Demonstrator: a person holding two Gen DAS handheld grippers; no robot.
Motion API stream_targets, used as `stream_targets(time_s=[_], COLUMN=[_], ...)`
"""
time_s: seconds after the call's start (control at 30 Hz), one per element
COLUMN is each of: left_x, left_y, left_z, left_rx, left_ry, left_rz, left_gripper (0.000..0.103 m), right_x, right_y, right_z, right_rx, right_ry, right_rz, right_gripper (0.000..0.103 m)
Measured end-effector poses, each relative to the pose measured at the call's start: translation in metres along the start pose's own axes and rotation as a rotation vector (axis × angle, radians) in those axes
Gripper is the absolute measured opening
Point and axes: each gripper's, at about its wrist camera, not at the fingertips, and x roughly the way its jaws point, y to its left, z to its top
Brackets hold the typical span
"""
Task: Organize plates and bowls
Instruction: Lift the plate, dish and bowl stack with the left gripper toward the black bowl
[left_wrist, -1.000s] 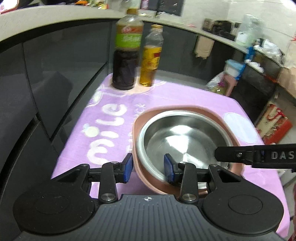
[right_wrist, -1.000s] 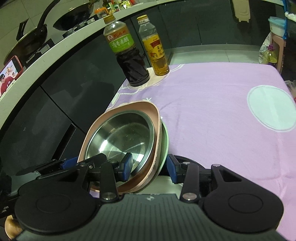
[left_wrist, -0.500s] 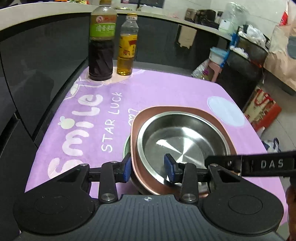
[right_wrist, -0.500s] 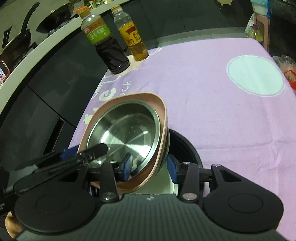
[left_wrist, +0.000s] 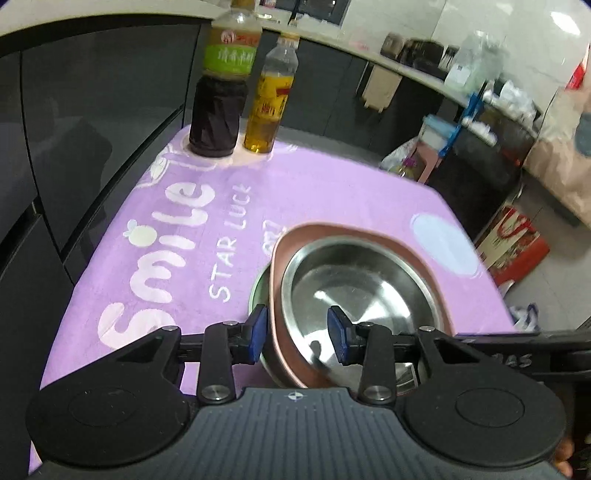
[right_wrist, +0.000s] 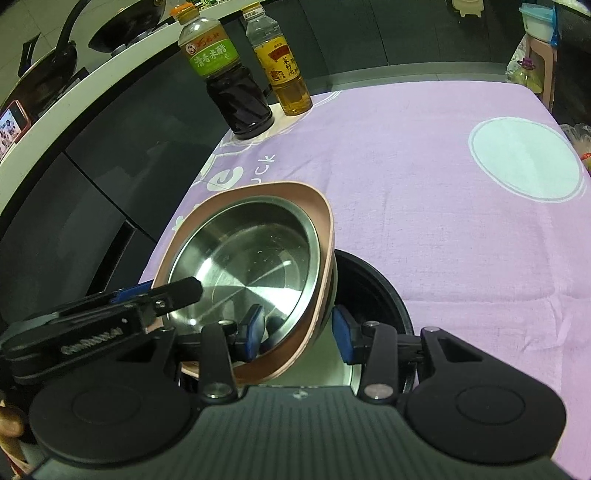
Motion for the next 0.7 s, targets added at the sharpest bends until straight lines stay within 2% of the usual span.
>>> stream_targets(time_s=[0.1, 0.17, 0.23, 0.27, 0.43, 0.7], left_x=[-0.009, -0.006, 0.002, 0.006, 0.028, 0.018], left_y=[0.007, 0.012, 0.015, 0.016, 0.013, 0.005], left_z=[0.005, 0.005, 0.003, 0.002, -0.003, -0.008], left_rx=[-0.017, -0.022, -0.013, -0.005, -0.011, 0.016], left_ry=[-0.046, -0.058, -0.038, -0.031, 0.101, 0.061], left_rz=[-0.008, 0.046, 0.077, 0.060, -0.042, -0.025], left_gripper=[0.038, 0.042, 0.043, 0.044, 0.046, 0.043], right_x=[0.000, -0.001, -0.001, -0.001, -0.001, -0.003], right_y=[-0.001, -0.001, 0.000, 0.000, 0.001, 0.002], right_z=[0.000, -0.001, -0.001, -0.001, -0.003, -0.005], right_rx=[0.004, 0.003, 0.001, -0.001, -0.009, -0.014], right_ry=[-0.001, -0.003, -0.004, -0.004, -0.011, -0.014], right_rz=[0.001, 0.000, -0.002, -0.004, -0.009, -0.020], right_gripper=[0.039, 0.040, 0.040, 0.040, 0.040, 0.041])
